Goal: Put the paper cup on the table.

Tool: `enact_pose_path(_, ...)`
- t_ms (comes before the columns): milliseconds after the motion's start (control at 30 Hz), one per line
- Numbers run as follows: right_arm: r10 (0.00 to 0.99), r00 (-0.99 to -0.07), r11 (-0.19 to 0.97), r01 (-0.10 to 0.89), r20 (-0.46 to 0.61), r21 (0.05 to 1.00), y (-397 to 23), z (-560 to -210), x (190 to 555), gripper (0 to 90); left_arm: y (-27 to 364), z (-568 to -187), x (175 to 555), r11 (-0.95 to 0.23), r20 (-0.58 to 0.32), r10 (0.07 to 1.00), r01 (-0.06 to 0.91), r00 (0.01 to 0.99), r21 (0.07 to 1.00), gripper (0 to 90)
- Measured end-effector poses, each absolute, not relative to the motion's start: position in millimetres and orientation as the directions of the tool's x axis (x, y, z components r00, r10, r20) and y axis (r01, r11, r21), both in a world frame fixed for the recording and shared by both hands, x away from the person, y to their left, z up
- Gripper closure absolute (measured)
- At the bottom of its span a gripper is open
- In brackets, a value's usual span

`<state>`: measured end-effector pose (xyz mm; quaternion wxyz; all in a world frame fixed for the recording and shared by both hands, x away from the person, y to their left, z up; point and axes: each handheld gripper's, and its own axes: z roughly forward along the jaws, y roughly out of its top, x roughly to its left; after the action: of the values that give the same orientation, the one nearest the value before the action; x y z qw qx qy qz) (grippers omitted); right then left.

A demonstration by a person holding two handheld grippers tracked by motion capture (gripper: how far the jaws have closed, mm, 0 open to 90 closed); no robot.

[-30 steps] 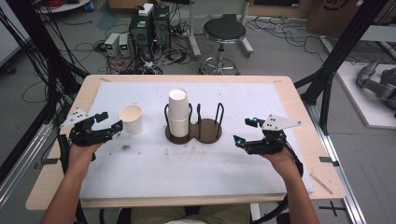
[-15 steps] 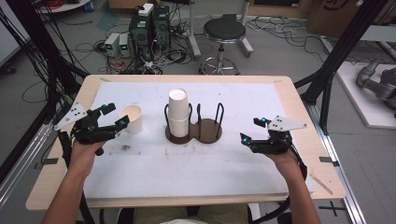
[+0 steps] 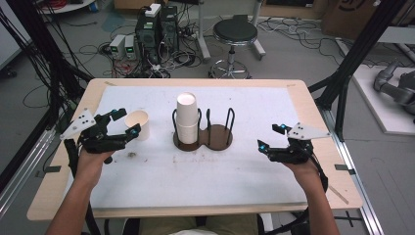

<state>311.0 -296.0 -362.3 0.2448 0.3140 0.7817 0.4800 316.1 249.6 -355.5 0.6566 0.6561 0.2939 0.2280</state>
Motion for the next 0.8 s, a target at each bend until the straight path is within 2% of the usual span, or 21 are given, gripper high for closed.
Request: enact_pose_path(800,0.724,-0.686,0.336,0.252,-0.077,0.907,-294.4,-362.3,310.9,21.9,251.1,-357.9,317.2,0.037,-0.095,0.685,0.096,0.722,0.995,17.4)
